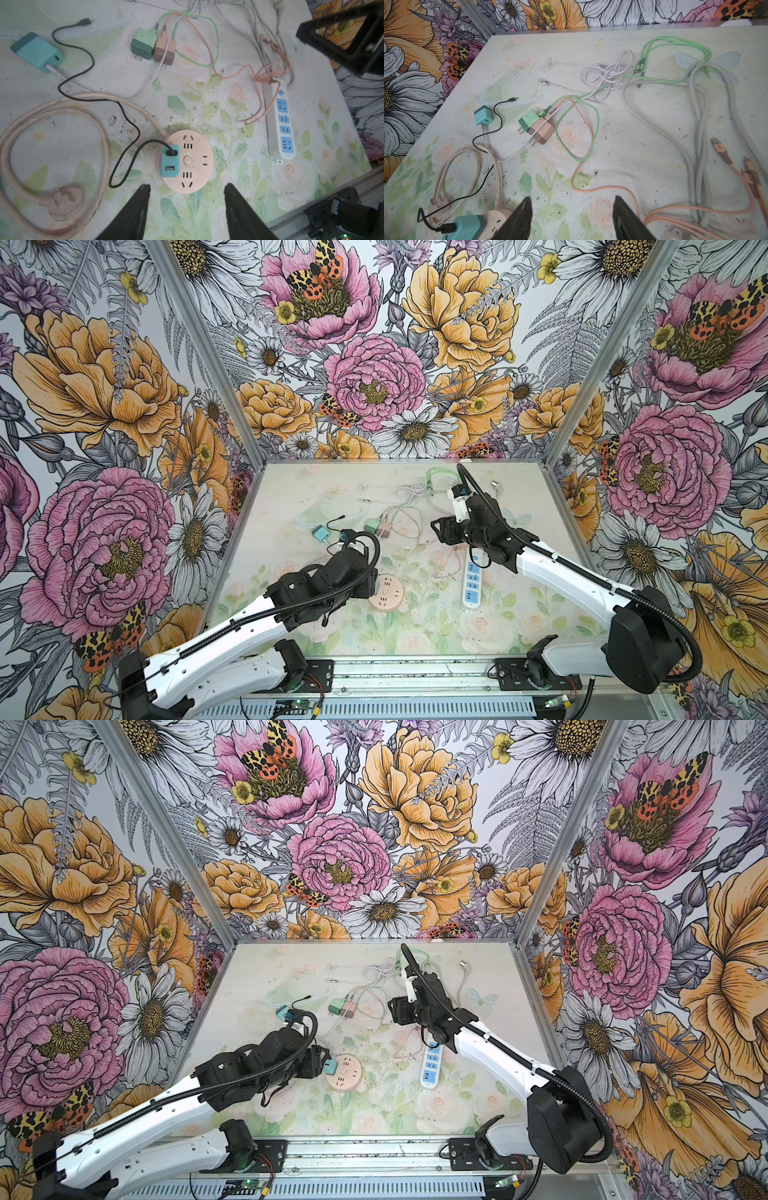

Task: Insert the plug
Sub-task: 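Move left gripper to black cable near bowl and grasp it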

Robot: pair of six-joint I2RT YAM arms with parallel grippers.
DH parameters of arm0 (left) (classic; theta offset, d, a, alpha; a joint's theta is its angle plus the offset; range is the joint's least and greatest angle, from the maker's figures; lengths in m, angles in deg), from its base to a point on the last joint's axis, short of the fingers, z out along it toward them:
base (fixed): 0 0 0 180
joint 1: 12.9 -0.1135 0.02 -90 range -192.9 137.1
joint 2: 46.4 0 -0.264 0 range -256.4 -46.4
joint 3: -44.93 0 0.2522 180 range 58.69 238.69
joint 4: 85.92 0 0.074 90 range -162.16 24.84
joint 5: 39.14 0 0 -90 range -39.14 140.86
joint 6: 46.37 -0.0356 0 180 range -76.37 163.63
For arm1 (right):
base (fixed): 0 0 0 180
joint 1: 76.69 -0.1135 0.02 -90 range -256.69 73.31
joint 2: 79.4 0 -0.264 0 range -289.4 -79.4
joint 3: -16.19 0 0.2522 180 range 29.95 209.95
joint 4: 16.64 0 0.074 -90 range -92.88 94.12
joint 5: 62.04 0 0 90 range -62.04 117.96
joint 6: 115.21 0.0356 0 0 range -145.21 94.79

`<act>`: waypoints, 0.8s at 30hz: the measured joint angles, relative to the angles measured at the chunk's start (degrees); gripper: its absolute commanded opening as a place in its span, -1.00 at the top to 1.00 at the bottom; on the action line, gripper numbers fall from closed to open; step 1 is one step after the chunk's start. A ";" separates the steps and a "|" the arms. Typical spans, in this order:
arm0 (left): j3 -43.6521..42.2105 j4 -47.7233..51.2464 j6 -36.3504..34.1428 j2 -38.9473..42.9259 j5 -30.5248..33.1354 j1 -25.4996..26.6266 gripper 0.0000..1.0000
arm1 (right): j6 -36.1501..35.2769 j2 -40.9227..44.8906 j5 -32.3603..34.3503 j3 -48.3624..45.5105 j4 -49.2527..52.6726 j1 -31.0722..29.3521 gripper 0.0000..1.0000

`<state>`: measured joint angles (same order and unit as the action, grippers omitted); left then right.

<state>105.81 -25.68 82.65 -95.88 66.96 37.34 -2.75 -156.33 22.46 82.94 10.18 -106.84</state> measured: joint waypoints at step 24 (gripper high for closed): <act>15.37 -2.01 -21.29 -37.75 -15.69 -37.03 0.04 | -0.59 -4.07 -4.04 4.92 0.46 2.12 -0.26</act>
<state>121.17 -27.69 61.36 -133.62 51.27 0.31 -3.34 -160.39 18.42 87.86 10.64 -104.72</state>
